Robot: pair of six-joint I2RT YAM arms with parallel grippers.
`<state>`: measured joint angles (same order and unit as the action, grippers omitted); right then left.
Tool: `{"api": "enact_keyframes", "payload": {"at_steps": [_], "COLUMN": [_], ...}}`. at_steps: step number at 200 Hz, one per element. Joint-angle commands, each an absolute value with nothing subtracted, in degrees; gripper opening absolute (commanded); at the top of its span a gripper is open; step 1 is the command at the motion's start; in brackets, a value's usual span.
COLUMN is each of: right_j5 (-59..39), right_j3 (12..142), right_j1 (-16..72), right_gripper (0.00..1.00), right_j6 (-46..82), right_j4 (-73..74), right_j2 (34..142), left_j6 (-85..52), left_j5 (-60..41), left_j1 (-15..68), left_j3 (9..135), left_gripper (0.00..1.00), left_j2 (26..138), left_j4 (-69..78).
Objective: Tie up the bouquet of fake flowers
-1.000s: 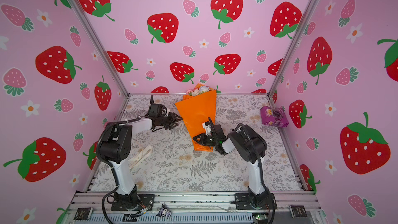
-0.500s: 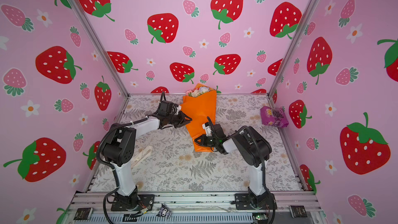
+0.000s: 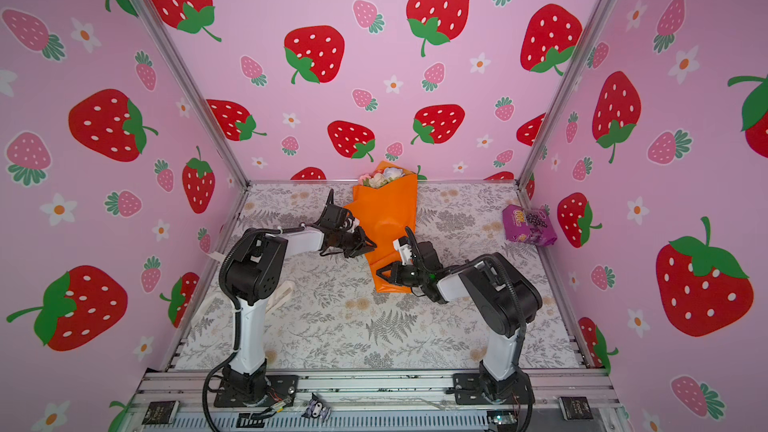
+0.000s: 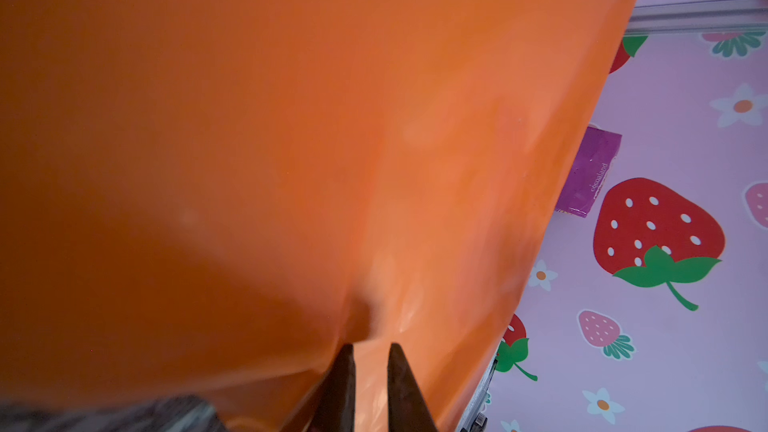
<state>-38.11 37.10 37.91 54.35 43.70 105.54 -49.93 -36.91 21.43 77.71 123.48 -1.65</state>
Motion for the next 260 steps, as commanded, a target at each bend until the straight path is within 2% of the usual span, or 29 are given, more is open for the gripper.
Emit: {"api": "enact_keyframes", "payload": {"at_steps": [1, 59, 95, 128, 144, 175, 217, 234, 250, 260], "right_j5": [-39.95, -38.01, -36.46, -26.98, -22.12, -17.79, -16.45, -17.13, -17.23, -17.29], "right_j3": [35.09, 31.41, 32.69, 32.7, 32.62, 32.63, 32.94, 33.21, 33.51, 34.5], "right_j1": [38.64, 38.91, 38.65, 36.88, 35.98, 34.72, 32.78, 32.85, 32.84, 32.84], "right_gripper": [0.09, 0.09, 0.11, 0.21, 0.22, 0.27, 0.3, 0.32, 0.34, 0.35], "right_j6": [57.27, 57.06, 54.11, 49.13, 46.86, 44.18, 43.66, 42.93, 41.7, 40.62], "right_j4": [45.19, 44.38, 37.03, 25.92, 21.5, 17.61, 16.21, 16.86, 16.8, 15.42], "right_j2": [109.17, 109.38, 98.76, 87.08, 83.09, 78.2, 76.21, 74.76, 74.08, 74.7], "left_j6": [-48.71, -47.84, -46.8, -43.3, -41.84, -39.69, -39.16, -38.9, -38.24, -37.87], "left_j5": [-36.23, -36.52, -37.01, -34.82, -31.39, -27.6, -23.28, -17.85, -11.9, -9.35], "left_j1": [21.15, 20.47, 20.85, 21.14, 21.18, 21.17, 20.7, 20.09, 19.18, 17.95], "left_j3": [78.13, 79.27, 78.83, 77.91, 75.8, 71.98, 66.7, 64.4, 61.57, 60.48], "left_gripper": [0.18, 0.18, 0.21, 0.29, 0.4, 0.49, 0.52, 0.53, 0.61, 0.62], "left_j2": [123.49, 123.44, 119.53, 112.51, 108.11, 102.07, 96.0, 91.81, 87.39, 85.6], "left_j4": [-2.98, -4.28, -4.32, -8.07, -9.82, -12.57, -13.95, -16.74, -19.93, -23.21]}}
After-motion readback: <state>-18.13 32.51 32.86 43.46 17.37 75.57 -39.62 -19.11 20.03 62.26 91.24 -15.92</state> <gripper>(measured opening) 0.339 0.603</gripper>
